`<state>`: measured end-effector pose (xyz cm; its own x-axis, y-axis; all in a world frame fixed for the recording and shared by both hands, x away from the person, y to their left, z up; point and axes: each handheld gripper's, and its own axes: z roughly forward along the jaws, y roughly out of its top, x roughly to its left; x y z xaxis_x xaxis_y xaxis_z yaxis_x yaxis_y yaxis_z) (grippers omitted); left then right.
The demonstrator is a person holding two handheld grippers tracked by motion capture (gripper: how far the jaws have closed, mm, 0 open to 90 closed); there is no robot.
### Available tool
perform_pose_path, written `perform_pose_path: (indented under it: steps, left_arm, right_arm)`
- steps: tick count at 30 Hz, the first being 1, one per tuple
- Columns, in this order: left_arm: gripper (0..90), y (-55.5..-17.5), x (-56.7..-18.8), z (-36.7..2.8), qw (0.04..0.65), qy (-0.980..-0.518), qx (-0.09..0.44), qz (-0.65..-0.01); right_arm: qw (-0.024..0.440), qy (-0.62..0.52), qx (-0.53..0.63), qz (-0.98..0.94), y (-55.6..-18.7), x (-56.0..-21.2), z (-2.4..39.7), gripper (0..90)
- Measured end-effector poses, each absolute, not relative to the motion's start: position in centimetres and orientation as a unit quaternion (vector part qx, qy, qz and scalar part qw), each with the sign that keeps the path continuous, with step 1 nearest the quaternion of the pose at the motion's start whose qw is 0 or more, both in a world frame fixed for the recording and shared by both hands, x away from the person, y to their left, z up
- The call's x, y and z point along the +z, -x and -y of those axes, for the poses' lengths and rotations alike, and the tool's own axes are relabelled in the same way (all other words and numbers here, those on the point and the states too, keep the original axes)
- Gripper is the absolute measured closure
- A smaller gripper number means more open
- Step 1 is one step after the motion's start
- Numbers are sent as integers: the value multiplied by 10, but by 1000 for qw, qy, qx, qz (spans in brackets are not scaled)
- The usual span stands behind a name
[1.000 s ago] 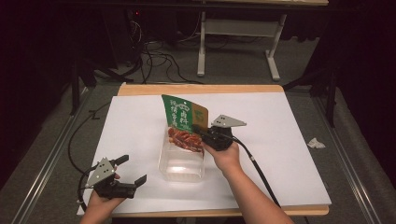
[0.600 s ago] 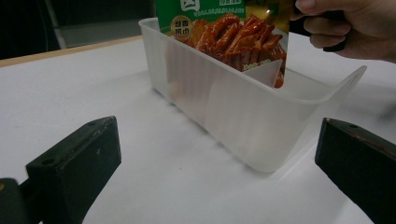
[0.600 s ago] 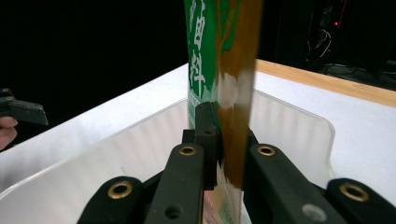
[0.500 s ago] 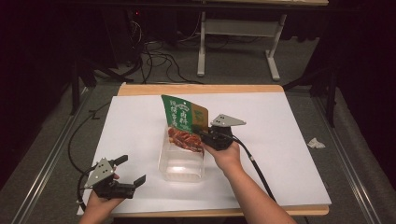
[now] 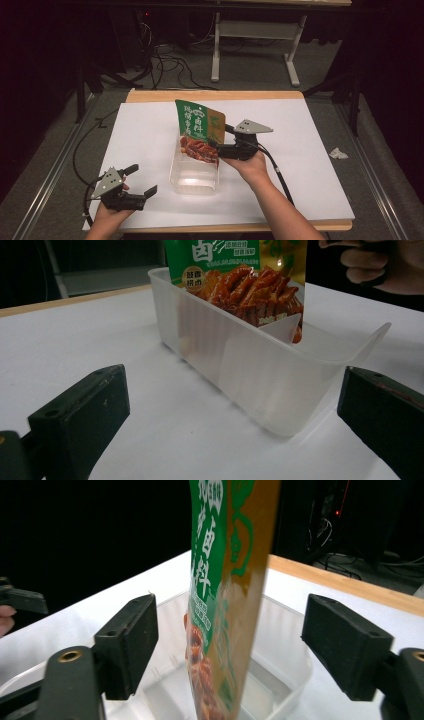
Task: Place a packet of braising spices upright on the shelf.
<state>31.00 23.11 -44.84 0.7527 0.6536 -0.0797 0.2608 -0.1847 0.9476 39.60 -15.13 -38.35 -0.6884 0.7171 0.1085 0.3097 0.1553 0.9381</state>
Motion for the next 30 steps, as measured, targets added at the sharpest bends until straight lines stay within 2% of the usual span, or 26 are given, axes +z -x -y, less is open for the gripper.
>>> perform_pose_path:
  steps: [7, 14, 19, 24, 25, 27, 29, 30]
  left_arm:
    - [9, -309, -449, -227, 554, -755, 175, -304]
    - [9, -305, -447, -225, 548, -756, 182, -307]
    - [8, -306, -450, -222, 536, -763, 184, -312]
    - [8, -309, -453, -225, 535, -758, 182, -325]
    - [8, -310, -453, -225, 535, -758, 181, -328]
    - [8, -311, -454, -223, 534, -756, 179, -332]
    - [8, -312, -454, -219, 533, -757, 177, -333]
    - [8, -312, -454, -218, 531, -759, 178, -331]
  right_arm:
    - [206, -349, 561, -722, -371, -376, 184, 189]
    - [252, -361, 529, -725, -342, -382, 237, 174]
    - [264, -394, 510, -718, -318, -396, 279, 159]
    - [291, -432, 498, -694, -282, -425, 323, 160]
    - [298, -437, 502, -685, -276, -433, 330, 165]
    - [279, -440, 496, -695, -274, -437, 335, 166]
    - [300, -435, 502, -685, -271, -436, 340, 180]
    - [293, -437, 510, -680, -272, -435, 342, 180]
